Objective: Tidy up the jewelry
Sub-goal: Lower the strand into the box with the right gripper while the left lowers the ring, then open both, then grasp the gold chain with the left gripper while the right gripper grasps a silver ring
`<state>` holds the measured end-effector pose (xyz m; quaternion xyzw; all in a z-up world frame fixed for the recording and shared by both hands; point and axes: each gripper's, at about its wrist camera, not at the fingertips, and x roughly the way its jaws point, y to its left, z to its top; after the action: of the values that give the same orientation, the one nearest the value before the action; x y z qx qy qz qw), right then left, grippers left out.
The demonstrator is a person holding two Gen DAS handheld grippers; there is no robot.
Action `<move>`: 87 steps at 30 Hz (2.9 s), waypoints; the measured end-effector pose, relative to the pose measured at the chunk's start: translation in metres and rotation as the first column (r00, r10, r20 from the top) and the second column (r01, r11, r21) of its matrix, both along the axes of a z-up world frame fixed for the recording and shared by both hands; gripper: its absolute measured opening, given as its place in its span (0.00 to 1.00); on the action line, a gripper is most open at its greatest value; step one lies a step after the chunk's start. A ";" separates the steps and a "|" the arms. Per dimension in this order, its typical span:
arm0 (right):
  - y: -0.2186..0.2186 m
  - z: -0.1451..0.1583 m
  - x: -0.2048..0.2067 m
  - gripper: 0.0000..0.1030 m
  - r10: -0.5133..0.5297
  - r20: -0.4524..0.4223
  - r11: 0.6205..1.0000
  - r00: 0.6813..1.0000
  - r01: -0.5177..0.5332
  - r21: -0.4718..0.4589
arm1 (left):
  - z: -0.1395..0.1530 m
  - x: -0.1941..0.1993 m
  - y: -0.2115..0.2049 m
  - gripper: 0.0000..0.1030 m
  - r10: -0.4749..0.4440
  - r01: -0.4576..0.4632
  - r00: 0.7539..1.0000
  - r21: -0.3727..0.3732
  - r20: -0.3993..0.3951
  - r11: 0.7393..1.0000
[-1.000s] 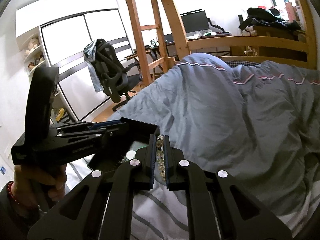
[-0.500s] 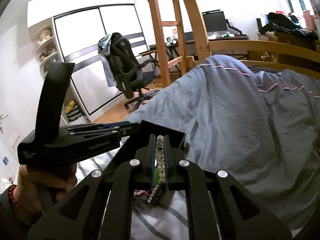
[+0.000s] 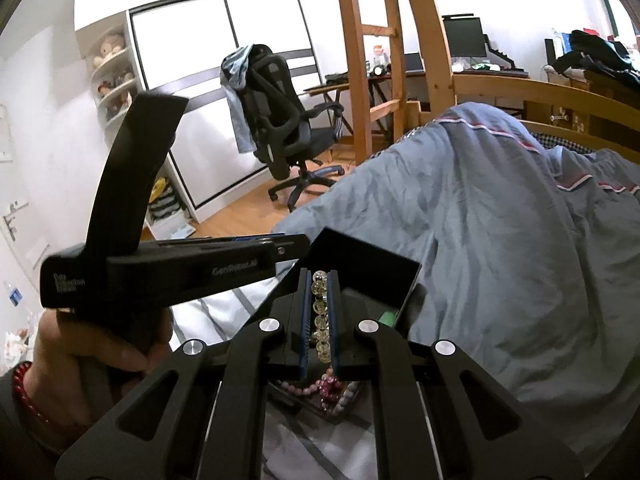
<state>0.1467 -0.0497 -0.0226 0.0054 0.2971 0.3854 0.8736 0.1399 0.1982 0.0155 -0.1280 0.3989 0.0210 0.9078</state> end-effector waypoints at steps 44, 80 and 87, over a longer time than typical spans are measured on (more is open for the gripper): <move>-0.158 -0.005 -0.003 0.96 -0.427 -0.025 0.896 0.904 0.419 -0.149 | 0.016 -0.013 -0.048 0.93 -0.053 0.034 0.994 0.194 0.091 0.980; -0.225 -0.126 -0.025 0.20 -0.411 -0.253 0.869 0.876 0.292 -0.400 | -0.117 -0.008 -0.274 0.50 -0.759 0.771 0.635 0.044 -0.147 0.636; -0.242 -0.120 -0.022 0.20 -0.467 -0.248 0.857 0.849 0.365 -0.364 | -0.123 -0.019 -0.289 0.45 -0.805 0.819 0.571 0.038 -0.161 0.573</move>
<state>0.1249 -0.2913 -0.1423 0.0001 0.4849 0.1277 0.8652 0.1210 -0.0903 -0.1077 0.1202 0.4679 -0.3684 0.7943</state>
